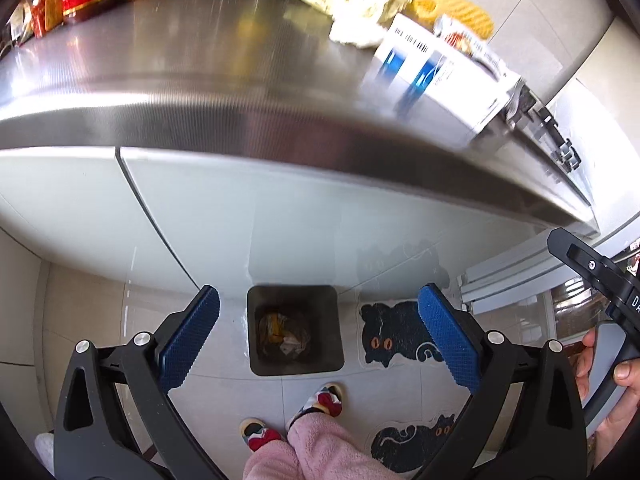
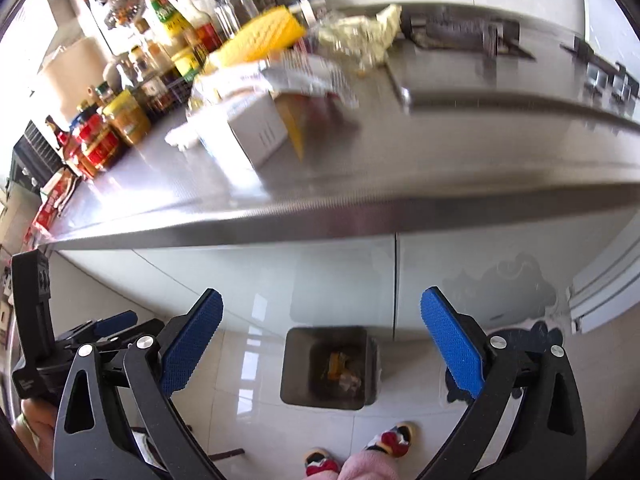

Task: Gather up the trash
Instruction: 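Grasp the white printed snack bag with the right tool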

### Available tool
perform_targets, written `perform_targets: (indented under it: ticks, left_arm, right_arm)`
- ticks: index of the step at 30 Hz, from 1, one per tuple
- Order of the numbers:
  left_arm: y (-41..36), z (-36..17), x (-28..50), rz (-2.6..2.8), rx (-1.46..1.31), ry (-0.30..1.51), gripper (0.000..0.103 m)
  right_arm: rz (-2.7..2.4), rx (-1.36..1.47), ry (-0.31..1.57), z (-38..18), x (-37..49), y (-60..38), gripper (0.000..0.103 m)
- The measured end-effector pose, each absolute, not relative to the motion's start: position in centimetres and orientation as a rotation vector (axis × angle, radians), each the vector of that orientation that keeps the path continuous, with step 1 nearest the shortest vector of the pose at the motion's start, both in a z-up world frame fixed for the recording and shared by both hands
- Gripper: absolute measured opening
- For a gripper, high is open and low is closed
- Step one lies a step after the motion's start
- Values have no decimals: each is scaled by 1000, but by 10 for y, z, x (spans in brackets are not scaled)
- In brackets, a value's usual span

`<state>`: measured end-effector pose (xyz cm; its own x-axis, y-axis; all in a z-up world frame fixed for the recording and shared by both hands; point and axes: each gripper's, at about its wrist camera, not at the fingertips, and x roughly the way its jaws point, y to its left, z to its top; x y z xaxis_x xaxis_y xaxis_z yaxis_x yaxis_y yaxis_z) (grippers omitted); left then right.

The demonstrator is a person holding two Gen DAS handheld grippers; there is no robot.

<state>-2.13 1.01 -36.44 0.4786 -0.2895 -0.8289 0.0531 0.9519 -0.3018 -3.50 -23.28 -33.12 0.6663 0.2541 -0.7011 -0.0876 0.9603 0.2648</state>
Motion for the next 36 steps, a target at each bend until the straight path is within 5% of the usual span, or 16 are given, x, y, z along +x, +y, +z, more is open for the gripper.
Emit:
perform_targets:
  ticks: [12, 17, 20, 36]
  left_arm:
    - [7, -274, 22, -183, -244, 907, 94]
    - [13, -268, 47, -156, -269, 892, 92]
    - [13, -264, 64, -156, -290, 890, 86]
    - [-15, -266, 142, -170, -269, 935, 86]
  right_arm:
    - [193, 57, 687, -277, 8, -236, 97]
    - [209, -33, 701, -283, 33, -233, 68]
    - [225, -60, 714, -290, 46, -231, 61]
    - [263, -282, 706, -318, 79, -212, 61]
